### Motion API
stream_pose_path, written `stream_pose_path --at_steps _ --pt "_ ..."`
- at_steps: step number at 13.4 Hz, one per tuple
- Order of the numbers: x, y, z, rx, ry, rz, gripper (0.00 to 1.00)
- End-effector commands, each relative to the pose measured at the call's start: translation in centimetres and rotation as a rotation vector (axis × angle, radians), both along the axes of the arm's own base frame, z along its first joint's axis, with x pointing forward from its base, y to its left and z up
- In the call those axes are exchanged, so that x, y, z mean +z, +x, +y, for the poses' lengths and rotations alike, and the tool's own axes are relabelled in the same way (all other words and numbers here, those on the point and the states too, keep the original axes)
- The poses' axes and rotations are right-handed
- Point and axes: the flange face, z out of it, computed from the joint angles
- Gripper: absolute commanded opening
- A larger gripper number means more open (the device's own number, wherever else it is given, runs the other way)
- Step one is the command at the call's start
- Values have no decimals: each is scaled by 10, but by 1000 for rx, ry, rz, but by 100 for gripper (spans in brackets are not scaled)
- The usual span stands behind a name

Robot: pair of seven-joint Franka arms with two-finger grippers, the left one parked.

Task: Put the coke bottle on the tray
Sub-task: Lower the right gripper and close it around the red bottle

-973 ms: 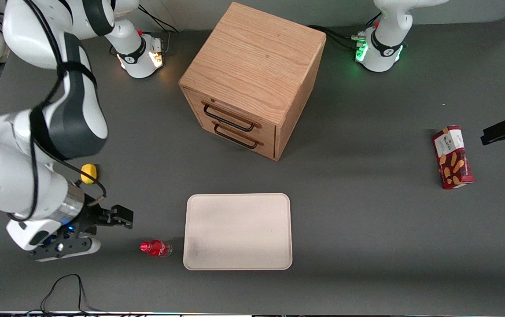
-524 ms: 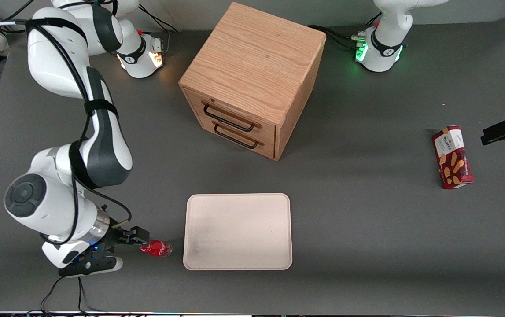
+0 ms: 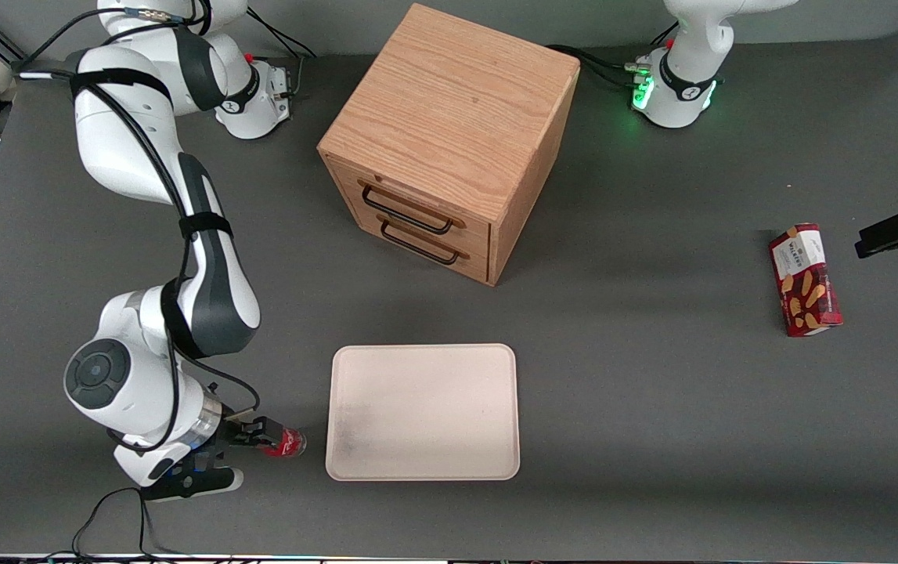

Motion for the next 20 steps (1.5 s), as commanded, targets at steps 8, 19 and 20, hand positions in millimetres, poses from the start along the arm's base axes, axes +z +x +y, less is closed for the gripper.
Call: stream_pose_path --at_steps 8,19,20 --pt "-30 0 2 -9 13 27 100" --pt "-27 -4 7 -1 8 51 8" --pt "-26 -4 7 -1 7 56 1"
